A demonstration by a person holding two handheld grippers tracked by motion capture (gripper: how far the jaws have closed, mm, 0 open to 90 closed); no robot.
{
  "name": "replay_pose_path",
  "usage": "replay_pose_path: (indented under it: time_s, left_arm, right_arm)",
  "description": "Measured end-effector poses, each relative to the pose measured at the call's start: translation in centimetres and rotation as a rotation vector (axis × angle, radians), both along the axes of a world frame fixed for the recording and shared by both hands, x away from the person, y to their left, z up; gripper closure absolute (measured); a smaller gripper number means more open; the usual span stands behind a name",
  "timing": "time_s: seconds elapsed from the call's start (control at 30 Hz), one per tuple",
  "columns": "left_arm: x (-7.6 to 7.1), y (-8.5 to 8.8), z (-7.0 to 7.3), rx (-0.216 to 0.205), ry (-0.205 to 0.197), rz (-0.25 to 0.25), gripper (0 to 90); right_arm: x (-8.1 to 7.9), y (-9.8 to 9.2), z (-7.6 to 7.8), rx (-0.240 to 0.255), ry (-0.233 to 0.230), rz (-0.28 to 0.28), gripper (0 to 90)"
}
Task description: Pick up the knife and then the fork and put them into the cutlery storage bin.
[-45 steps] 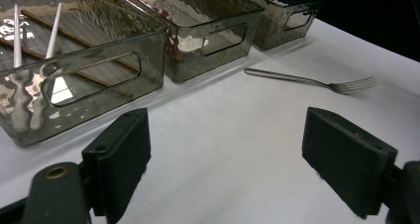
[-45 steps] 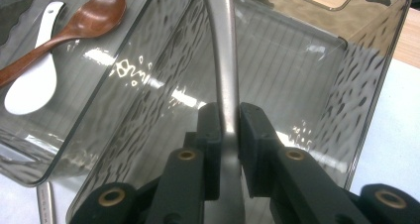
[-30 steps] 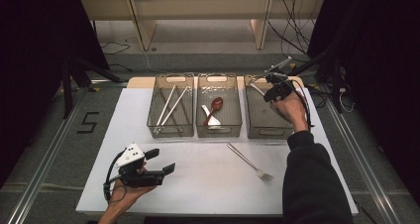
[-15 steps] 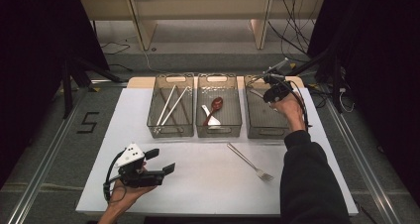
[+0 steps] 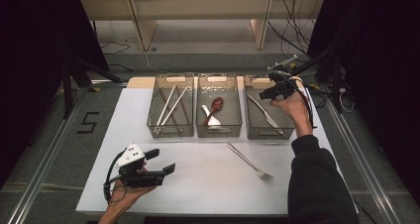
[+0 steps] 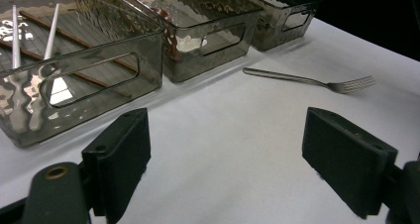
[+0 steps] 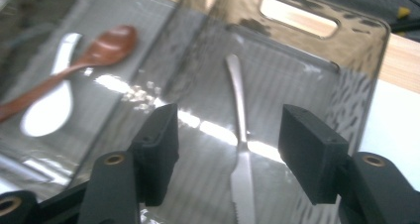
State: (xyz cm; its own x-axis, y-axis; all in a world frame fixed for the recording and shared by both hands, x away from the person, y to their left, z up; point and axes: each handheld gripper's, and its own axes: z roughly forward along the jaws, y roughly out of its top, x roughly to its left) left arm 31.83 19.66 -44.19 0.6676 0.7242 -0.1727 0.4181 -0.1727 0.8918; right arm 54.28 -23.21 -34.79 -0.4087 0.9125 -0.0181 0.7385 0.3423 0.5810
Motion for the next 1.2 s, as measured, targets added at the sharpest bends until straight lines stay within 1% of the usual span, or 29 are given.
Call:
replay_pose_path:
  time_s: [0.1,0.17,0.27,0.4,0.73,0.87,1.0,1.07,1.1,1.2]
  left_arm:
    - [0.0,0.0,0.0,0.001,-0.001,0.000,18.3]
    - [0.0,0.0,0.0,0.002,-0.001,0.000,18.2]
    - [0.0,0.0,0.0,0.001,-0.002,-0.001,18.1]
    - [0.0,0.0,0.0,0.001,-0.002,0.000,17.9]
    - [0.0,0.0,0.0,-0.004,-0.004,0.002,17.4]
    - [0.0,0.1,0.0,-0.011,-0.005,0.005,17.2]
    - [0.1,0.1,0.0,-0.011,-0.002,0.006,17.0]
    - [0.1,0.1,0.0,-0.013,-0.003,0.007,16.9]
    - [0.1,0.1,0.0,-0.014,-0.004,0.007,16.9]
    - [0.0,0.1,0.0,-0.015,-0.017,0.007,16.9]
  right_arm:
    - [-0.9,0.3,0.4,0.019,-0.008,0.027,37.2]
    - [-1.5,0.6,0.6,0.024,-0.016,0.041,37.1]
    - [-2.8,1.1,0.7,0.043,-0.015,0.067,36.5]
    - [-4.3,1.6,0.5,0.054,-0.004,0.099,35.6]
    - [-8.3,2.7,-0.3,0.071,0.000,0.188,34.1]
    - [-9.5,3.0,-0.9,0.071,0.009,0.213,33.9]
    - [-10.6,3.2,-2.0,0.084,0.029,0.229,33.7]
    - [-10.9,3.3,-2.5,0.083,0.044,0.239,33.5]
    - [-11.2,3.4,-2.8,0.078,0.049,0.247,33.4]
    - [-11.8,3.6,-3.6,0.087,0.063,0.255,32.5]
